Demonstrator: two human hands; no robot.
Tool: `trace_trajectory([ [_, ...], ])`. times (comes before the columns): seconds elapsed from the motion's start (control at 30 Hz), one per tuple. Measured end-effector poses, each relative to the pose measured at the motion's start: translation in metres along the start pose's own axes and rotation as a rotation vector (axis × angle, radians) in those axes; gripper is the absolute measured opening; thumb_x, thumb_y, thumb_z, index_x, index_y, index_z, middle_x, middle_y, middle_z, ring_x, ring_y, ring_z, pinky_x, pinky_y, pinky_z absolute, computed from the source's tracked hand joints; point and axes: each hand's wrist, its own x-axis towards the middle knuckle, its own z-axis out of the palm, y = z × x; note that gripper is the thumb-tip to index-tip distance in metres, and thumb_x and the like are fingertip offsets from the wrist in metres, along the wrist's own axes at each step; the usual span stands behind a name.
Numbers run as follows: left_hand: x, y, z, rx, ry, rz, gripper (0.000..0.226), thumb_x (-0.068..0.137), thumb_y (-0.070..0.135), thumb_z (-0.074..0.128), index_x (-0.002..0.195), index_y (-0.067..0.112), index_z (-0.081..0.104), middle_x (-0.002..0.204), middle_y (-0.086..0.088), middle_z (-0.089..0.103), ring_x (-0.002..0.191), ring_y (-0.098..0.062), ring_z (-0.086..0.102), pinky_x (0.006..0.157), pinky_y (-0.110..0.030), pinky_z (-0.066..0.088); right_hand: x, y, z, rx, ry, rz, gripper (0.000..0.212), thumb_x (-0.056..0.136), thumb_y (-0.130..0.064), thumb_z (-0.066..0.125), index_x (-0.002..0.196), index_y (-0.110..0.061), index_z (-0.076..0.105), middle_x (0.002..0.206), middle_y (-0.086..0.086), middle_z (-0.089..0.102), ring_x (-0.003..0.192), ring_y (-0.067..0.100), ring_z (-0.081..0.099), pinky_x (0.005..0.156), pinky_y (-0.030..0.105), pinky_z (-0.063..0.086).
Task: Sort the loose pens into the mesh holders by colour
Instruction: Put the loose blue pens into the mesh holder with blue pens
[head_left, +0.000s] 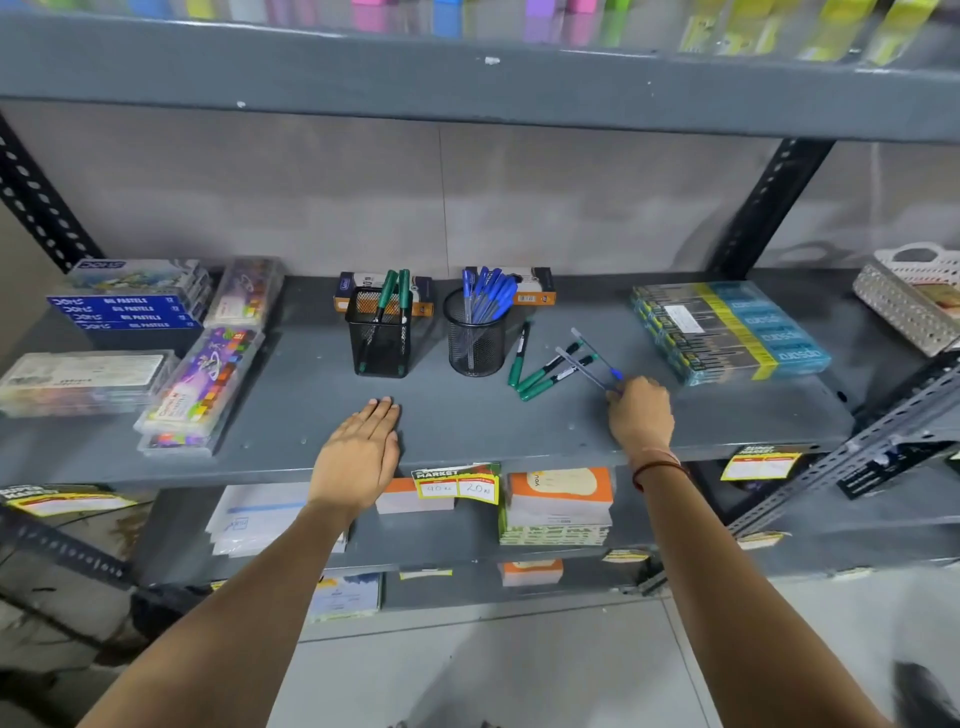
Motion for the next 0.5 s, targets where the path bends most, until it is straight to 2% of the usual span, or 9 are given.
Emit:
trace_trajectory([
  [0.07,0.0,0.0,0.0,-0.003,0.001,-0.003,0.054,0.092,0.028,0.026,0.123,-0.002,0.058,0.127,-0.017,0.058,0.119,-0.031,0.052,0.099,-0.044,0.037,-0.002,-0.014,-0.015,0.176,0.096,-0.029,0.023,0.092,-0.015,0.056,0.095,0.006,0.064,0.1,0.032,0.065,0.096,0.042,0.059,0.083,0.041,0.05],
  [0.13,-0.001,0.0,-0.001,-0.008,-0.001,-0.007,0.054,0.093,0.029,0.025,0.124,-0.001,0.058,0.127,-0.017,0.057,0.12,-0.031,0.051,0.1,-0.044,0.037,-0.003,-0.037,-0.035,0.333,0.183,-0.112,0.021,0.091,-0.016,0.059,0.088,0.004,0.065,0.079,0.024,0.066,0.069,0.031,0.057,0.076,0.02,0.052],
  [0.17,-0.001,0.0,-0.001,-0.009,-0.002,-0.009,0.054,0.093,0.029,0.025,0.124,-0.001,0.058,0.127,-0.016,0.058,0.12,-0.031,0.051,0.1,-0.044,0.037,-0.001,-0.051,-0.046,0.434,0.215,-0.145,0.02,0.09,-0.017,0.061,0.09,0.003,0.065,0.073,0.017,0.063,0.061,0.022,0.053,0.068,0.006,0.046],
  [0.2,0.0,0.001,-0.001,-0.011,0.0,-0.011,0.054,0.093,0.029,0.025,0.123,-0.001,0.058,0.127,-0.016,0.058,0.119,-0.031,0.052,0.099,-0.044,0.037,0.0,-0.066,-0.056,0.558,0.244,-0.181,0.019,0.088,-0.018,0.064,0.091,0.001,0.065,0.072,0.011,0.06,0.058,0.015,0.05,0.065,0.003,0.043],
  [0.23,0.0,0.001,-0.002,-0.014,0.001,-0.013,0.053,0.092,0.029,0.026,0.123,-0.001,0.059,0.126,-0.016,0.058,0.119,-0.03,0.052,0.099,-0.044,0.038,0.005,-0.079,-0.061,0.662,0.281,-0.221,0.02,0.087,-0.02,0.065,0.09,-0.001,0.065,0.072,0.009,0.061,0.059,0.013,0.051,0.068,0.01,0.045],
  [0.3,-0.001,0.002,-0.003,-0.018,0.004,-0.016,0.053,0.091,0.028,0.027,0.122,0.0,0.06,0.125,-0.015,0.06,0.117,-0.03,0.053,0.098,-0.043,0.04,0.017,-0.106,-0.067,0.745,0.322,-0.269,0.019,0.085,-0.024,0.067,0.088,-0.005,0.067,0.076,0.015,0.067,0.067,0.022,0.057,0.074,0.029,0.049],
  [0.33,0.0,0.002,-0.004,-0.019,0.006,-0.017,0.052,0.091,0.028,0.028,0.121,0.0,0.06,0.125,-0.015,0.06,0.117,-0.03,0.054,0.097,-0.043,0.041,0.021,-0.119,-0.067,0.746,0.323,-0.297,0.018,0.085,-0.023,0.066,0.088,-0.006,0.068,0.08,0.017,0.069,0.071,0.024,0.057,0.076,0.027,0.047],
  [0.43,0.001,0.001,-0.004,-0.023,0.002,-0.025,0.051,0.089,0.028,0.031,0.119,0.001,0.062,0.122,-0.015,0.062,0.113,-0.03,0.057,0.094,-0.044,0.043,0.027,-0.149,-0.054,0.705,0.278,-0.38,0.012,0.085,-0.011,0.065,0.089,-0.001,0.067,0.086,0.019,0.072,0.064,0.013,0.052,0.064,0.003,0.038],
  [0.5,0.004,0.0,-0.005,-0.021,-0.001,-0.023,0.051,0.087,0.029,0.032,0.118,0.002,0.062,0.119,-0.015,0.063,0.109,-0.031,0.058,0.091,-0.043,0.045,0.028,-0.159,-0.038,0.647,0.213,-0.364,0.013,0.086,-0.009,0.064,0.094,0.001,0.063,0.089,0.019,0.072,0.062,0.009,0.05,0.064,-0.006,0.036],
])
